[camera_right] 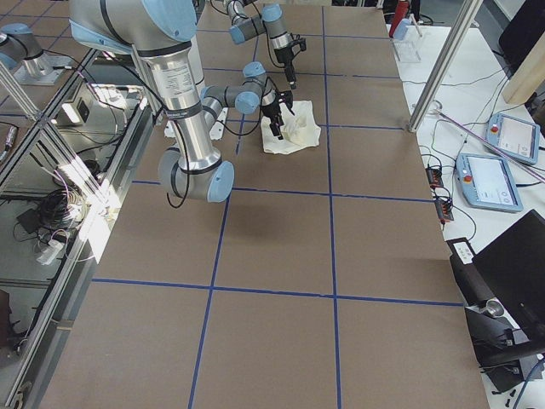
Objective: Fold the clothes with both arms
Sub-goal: 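Release the shirt with the right gripper and raise it away while the left gripper holds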
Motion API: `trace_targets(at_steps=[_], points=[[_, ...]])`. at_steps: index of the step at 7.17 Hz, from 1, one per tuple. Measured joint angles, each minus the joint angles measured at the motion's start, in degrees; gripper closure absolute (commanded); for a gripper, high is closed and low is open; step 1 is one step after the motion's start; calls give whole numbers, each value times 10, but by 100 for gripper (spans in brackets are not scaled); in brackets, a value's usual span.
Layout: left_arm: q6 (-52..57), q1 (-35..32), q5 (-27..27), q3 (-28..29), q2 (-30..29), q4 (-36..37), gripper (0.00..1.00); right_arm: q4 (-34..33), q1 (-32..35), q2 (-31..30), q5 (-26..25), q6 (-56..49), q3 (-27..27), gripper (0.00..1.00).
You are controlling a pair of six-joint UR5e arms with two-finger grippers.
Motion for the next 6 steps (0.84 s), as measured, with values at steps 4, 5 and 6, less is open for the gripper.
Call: trace_targets(at_steps=[4, 5, 6], points=[[-1, 0, -2, -1, 1, 0, 0, 2, 57, 24, -19, -56, -77, 0], [-2, 0, -2, -2, 1, 0, 0, 8, 95, 53, -16, -71, -133, 0], [-2, 0, -2, -4, 1, 0, 0, 25, 135, 80, -4, -88, -188, 0]])
